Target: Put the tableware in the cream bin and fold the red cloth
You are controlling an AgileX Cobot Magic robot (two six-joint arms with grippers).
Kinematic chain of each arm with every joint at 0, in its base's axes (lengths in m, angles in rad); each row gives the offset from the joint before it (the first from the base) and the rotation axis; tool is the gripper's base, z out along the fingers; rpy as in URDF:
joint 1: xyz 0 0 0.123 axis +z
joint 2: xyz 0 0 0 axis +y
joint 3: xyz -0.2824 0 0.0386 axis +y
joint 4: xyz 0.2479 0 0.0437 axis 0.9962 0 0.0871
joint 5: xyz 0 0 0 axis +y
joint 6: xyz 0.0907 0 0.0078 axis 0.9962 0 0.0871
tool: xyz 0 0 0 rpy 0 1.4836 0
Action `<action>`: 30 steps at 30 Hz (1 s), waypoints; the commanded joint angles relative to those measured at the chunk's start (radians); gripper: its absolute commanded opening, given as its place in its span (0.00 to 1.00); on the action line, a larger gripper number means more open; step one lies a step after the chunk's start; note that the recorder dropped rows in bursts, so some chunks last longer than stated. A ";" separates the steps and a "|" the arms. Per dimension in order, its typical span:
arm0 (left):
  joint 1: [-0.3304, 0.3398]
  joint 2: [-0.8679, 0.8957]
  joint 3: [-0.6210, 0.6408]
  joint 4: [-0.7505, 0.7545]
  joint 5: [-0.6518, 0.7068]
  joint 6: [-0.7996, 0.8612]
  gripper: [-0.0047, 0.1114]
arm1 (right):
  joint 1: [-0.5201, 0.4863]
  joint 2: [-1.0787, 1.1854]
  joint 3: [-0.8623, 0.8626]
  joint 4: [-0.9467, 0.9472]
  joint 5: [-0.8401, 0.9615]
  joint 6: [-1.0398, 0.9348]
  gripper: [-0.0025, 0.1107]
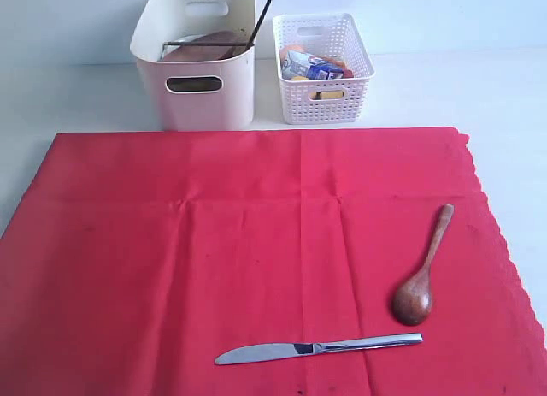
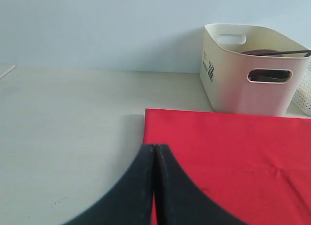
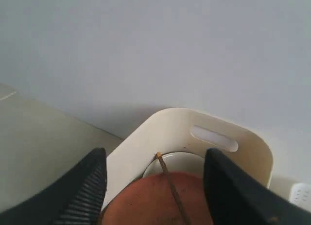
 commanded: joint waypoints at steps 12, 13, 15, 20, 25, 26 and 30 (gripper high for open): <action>0.004 -0.007 -0.001 -0.009 -0.005 -0.001 0.06 | 0.001 -0.316 -0.007 -0.436 0.958 -0.066 0.52; 0.004 -0.007 -0.001 -0.009 -0.005 -0.001 0.06 | 0.001 -0.316 -0.007 -0.452 1.021 -0.086 0.52; 0.004 -0.007 -0.001 -0.009 -0.005 -0.001 0.06 | 0.001 -0.316 -0.007 -0.474 1.142 -0.140 0.52; 0.004 -0.007 -0.001 -0.009 -0.005 -0.001 0.06 | 0.001 -0.324 0.034 -0.485 1.178 -0.178 0.52; 0.004 -0.007 -0.001 -0.009 -0.005 -0.001 0.06 | 0.001 -0.337 0.197 -0.543 1.178 -0.250 0.52; 0.004 -0.007 -0.001 -0.009 -0.005 -0.001 0.06 | 0.001 -0.337 0.243 -0.581 1.178 -0.257 0.52; 0.004 -0.007 -0.001 -0.009 -0.005 -0.001 0.06 | 0.001 -0.324 0.517 -0.799 1.178 -0.362 0.52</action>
